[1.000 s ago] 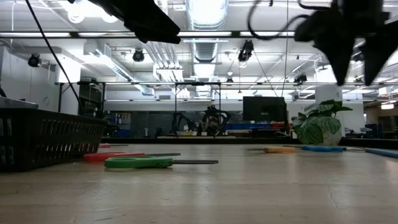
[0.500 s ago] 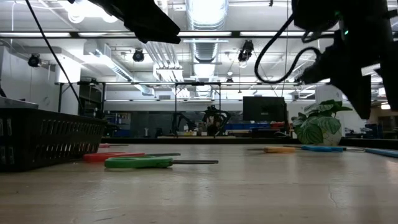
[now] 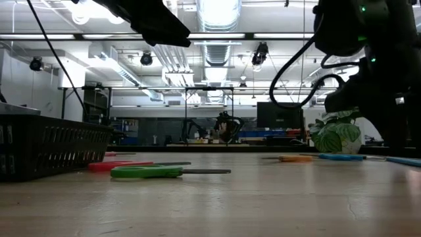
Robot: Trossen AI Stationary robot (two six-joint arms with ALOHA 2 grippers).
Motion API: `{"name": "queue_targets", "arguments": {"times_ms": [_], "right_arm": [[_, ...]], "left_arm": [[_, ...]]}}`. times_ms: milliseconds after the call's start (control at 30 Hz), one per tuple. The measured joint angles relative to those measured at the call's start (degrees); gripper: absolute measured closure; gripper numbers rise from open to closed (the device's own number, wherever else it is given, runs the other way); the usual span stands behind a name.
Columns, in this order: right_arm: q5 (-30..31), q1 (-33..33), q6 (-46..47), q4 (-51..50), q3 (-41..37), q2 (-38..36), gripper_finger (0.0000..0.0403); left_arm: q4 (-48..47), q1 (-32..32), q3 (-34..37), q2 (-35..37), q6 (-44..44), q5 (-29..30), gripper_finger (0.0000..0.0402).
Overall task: Pick & Place Paint Supplies
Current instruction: Put the gold paint brush into the transparent bin
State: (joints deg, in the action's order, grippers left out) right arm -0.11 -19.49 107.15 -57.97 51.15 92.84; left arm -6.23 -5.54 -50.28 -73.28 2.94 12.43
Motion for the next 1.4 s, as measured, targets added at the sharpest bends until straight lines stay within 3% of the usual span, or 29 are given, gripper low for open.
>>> {"name": "queue_targets", "arguments": {"times_ms": [233, 633, 1400], "right_arm": [[-0.37, 0.0, 2.68, 1.55, -4.4, -1.46, 0.0303], [-1.32, 0.02, 3.26, 4.83, -6.46, -1.59, 0.037], [-1.28, -0.02, 3.19, 5.0, -6.44, -1.51, 0.038]], "left_arm": [[-0.01, 0.0, 0.0, 0.0, 0.0, -0.02, 0.0131], [-0.01, 0.0, 0.0, 0.0, 0.0, -0.02, 0.0131], [-0.01, 0.0, 0.0, 0.0, 0.0, -0.01, 0.0131]]}}
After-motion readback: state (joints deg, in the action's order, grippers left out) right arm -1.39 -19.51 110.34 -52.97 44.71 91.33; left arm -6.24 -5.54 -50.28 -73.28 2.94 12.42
